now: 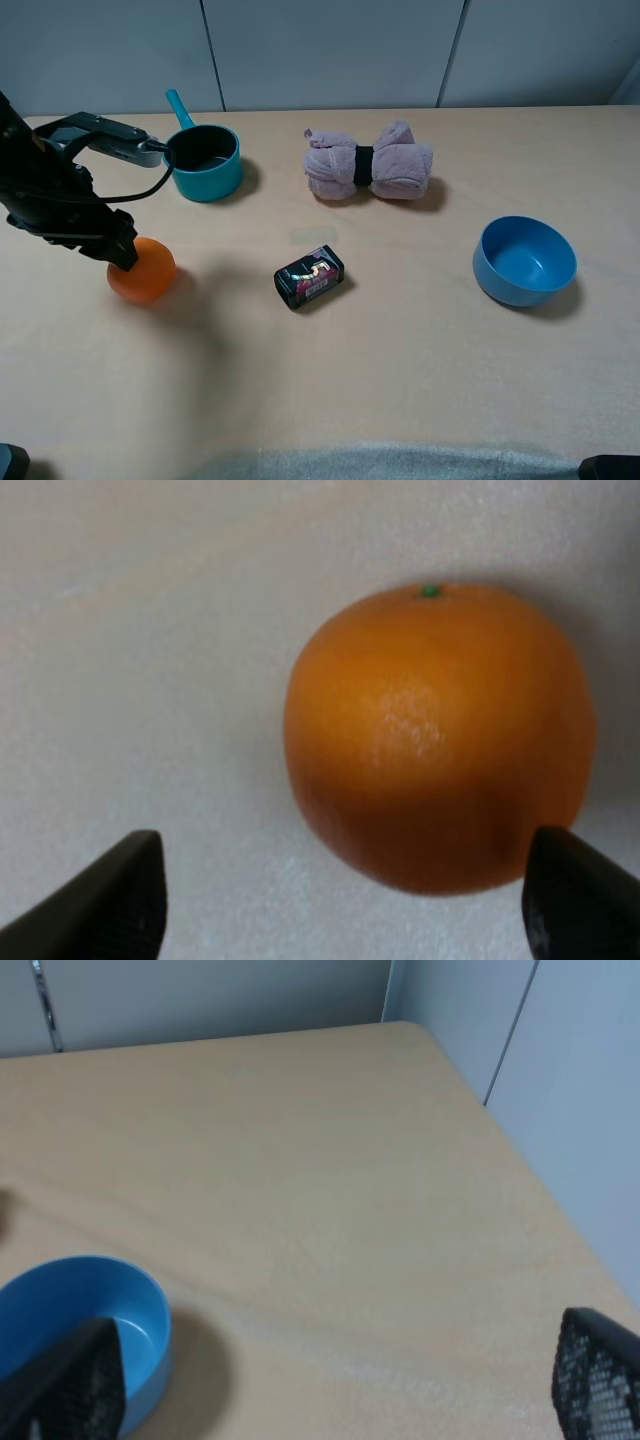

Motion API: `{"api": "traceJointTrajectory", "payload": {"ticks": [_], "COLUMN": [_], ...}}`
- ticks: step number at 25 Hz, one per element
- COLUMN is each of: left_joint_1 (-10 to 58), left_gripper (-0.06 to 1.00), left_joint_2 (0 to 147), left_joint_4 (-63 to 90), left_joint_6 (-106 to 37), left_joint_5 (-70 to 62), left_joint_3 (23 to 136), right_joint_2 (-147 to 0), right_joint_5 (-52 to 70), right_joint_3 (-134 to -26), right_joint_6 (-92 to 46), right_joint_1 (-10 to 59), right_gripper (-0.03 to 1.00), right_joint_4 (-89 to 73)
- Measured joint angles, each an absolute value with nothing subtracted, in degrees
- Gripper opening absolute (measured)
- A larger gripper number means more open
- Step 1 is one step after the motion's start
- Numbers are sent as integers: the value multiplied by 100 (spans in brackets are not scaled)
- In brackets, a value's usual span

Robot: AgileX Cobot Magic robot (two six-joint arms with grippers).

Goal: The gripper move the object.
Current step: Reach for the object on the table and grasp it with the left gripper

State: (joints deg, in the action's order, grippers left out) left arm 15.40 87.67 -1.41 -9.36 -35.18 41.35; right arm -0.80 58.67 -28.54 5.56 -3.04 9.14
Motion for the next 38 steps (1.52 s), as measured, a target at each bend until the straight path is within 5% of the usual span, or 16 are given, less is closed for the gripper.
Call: {"api": "traceJointTrajectory", "payload": {"ticks": [38], "left_joint_1": [1926], "left_gripper": [79], "left_joint_2": [9384], "left_joint_4": [0], "left_joint_6": [-1222], "left_joint_5": [-3332], "left_joint_3": [4596], "right_joint_2": [-80], "right_joint_5": [5867], "right_joint_3": [-2854], "right_joint_6": [556], "right_joint_1": [-304], "right_gripper": [65], "right_joint_4": [909]}}
